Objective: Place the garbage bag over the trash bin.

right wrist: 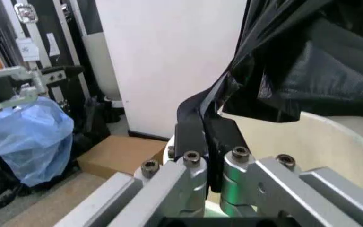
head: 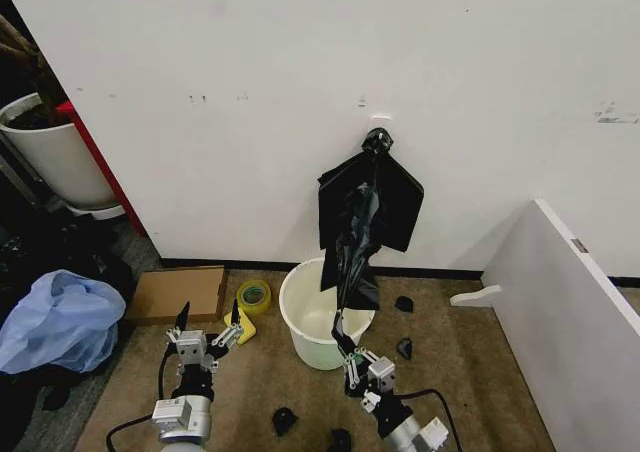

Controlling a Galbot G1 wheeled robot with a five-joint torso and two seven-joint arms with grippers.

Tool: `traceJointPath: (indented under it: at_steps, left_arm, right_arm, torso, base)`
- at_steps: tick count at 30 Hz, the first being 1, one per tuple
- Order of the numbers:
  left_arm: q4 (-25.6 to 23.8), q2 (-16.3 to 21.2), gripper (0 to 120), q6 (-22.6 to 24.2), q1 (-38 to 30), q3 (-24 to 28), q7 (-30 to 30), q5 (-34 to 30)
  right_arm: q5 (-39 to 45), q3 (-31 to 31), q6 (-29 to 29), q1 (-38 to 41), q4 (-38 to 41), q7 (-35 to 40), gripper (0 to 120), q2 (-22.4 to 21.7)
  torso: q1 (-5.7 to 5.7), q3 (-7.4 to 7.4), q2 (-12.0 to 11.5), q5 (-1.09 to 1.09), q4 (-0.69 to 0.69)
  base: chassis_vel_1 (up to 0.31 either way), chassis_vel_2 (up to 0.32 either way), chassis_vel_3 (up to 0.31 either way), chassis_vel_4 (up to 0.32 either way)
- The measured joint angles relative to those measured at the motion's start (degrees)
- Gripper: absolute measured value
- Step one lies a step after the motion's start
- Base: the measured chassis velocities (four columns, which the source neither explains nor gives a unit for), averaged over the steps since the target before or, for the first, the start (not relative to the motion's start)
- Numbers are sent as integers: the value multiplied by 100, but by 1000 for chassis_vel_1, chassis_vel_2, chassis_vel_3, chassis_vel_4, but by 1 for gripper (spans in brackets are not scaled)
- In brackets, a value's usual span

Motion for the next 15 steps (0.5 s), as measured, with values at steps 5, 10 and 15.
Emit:
traceJointPath:
  at_steps: [5, 10, 15]
  left_arm:
    - [-20, 50, 100, 14, -16, 120, 15, 9]
    - [-99, 252, 100, 116, -178, 322, 72, -200]
    - [-244, 753, 100, 395, -758, 694, 205, -868]
  right_arm:
    - [-91, 2, 62, 31, -41, 5, 0, 16]
    - [66, 24, -128, 284, -21, 246, 0, 89]
    - [367, 130, -398, 638, 51, 502, 0, 278]
  torso:
    - [0, 0, 0, 0, 0]
    - [0, 0, 0, 0, 1]
    - [0, 1, 0, -2, 1]
  base:
    - [0, 0, 0, 0]
    - [0, 0, 0, 0]
    - [0, 0, 0, 0]
